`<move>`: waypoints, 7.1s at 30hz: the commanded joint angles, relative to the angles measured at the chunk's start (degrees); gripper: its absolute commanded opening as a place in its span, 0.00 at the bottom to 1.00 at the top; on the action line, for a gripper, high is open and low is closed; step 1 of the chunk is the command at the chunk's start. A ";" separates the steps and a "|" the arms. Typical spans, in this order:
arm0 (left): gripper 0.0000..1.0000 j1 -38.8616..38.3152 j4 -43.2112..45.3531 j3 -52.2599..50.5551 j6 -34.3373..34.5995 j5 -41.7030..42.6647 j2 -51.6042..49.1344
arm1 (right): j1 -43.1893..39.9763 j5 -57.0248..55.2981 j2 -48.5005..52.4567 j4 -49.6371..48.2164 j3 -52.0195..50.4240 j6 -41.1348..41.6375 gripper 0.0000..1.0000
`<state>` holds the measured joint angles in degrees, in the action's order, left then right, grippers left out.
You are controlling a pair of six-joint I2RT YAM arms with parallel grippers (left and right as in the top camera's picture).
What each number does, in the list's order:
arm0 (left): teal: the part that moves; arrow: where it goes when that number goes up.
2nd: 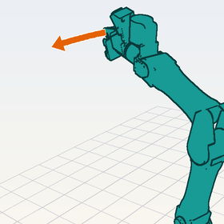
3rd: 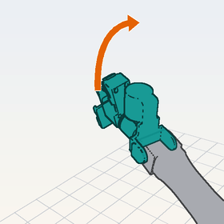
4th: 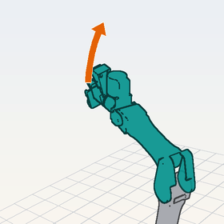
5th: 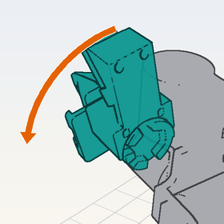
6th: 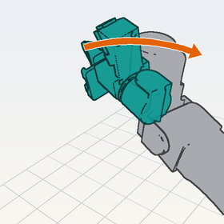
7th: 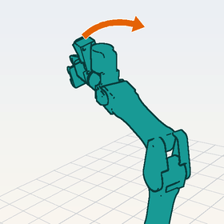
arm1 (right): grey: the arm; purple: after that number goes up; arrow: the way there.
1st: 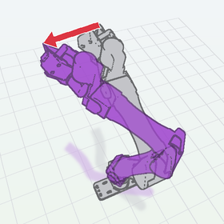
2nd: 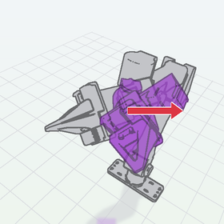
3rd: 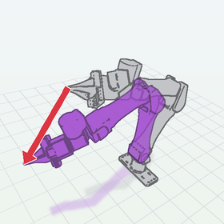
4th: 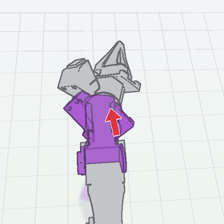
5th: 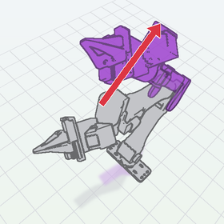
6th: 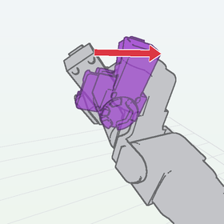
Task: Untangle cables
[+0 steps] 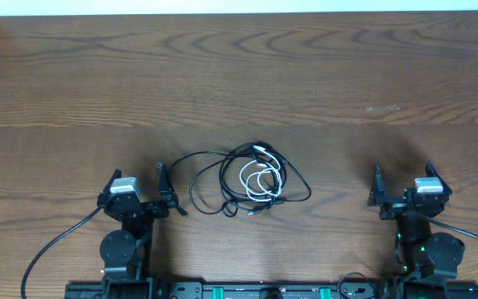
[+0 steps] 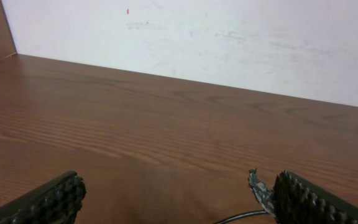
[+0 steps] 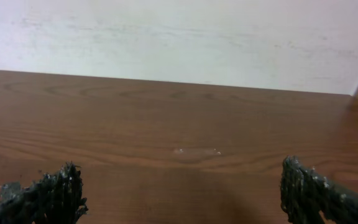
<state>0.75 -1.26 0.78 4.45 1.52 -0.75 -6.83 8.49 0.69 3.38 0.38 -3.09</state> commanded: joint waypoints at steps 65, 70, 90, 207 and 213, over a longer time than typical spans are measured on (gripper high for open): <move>0.98 0.35 -17.18 26.51 -1.49 5.62 -23.26 | 0.59 0.00 -0.31 0.24 -0.07 0.92 0.99; 0.98 0.35 -22.05 35.06 -2.34 6.19 -33.09 | 0.59 0.00 -0.31 0.24 -0.07 0.92 0.99; 0.98 -1.70 -53.02 69.22 -16.41 9.88 -64.22 | 0.59 0.00 -0.31 0.24 -0.07 0.92 0.99; 0.98 -26.99 -40.85 75.30 -8.63 13.88 -107.16 | 0.50 6.34 22.86 8.76 21.68 20.81 0.99; 0.98 -26.97 -40.83 75.25 -8.63 13.88 -107.16 | 0.50 13.14 37.20 13.25 32.09 18.45 0.99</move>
<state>-26.04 -41.98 75.16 -4.47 15.97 -106.87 -6.83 16.32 33.08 15.40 27.86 17.06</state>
